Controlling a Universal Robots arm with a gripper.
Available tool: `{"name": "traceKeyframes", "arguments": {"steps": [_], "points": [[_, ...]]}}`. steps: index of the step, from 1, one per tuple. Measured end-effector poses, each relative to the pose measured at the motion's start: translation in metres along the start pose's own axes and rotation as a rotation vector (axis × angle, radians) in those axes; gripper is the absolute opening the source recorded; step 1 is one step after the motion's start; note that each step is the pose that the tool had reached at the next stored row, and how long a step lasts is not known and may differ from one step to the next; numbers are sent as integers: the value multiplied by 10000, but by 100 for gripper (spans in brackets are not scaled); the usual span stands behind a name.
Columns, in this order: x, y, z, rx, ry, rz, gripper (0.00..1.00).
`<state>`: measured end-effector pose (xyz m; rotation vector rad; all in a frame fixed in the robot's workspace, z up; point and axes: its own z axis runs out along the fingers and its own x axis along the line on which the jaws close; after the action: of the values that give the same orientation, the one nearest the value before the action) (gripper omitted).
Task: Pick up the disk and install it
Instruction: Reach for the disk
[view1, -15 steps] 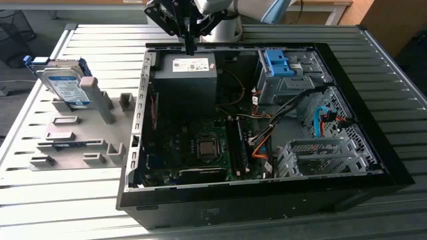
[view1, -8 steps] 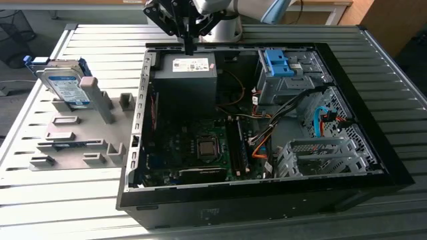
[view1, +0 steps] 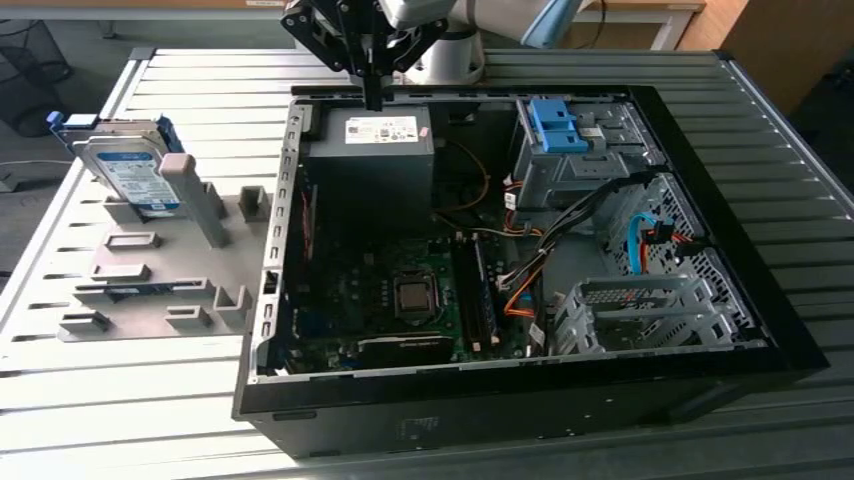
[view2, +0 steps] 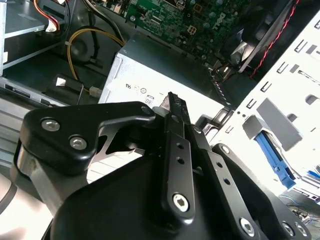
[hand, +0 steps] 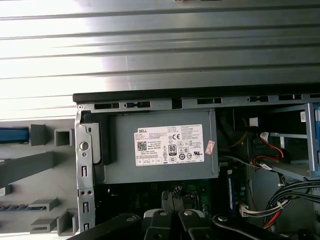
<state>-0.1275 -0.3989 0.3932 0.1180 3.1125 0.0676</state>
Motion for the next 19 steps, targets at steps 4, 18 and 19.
{"name": "traceKeyframes", "arguments": {"steps": [4,18,19], "points": [[4,0,0,-1,0,1,11],[72,-5,-2,0,0,1,11],[81,-6,-2,0,1,0,11]]}}
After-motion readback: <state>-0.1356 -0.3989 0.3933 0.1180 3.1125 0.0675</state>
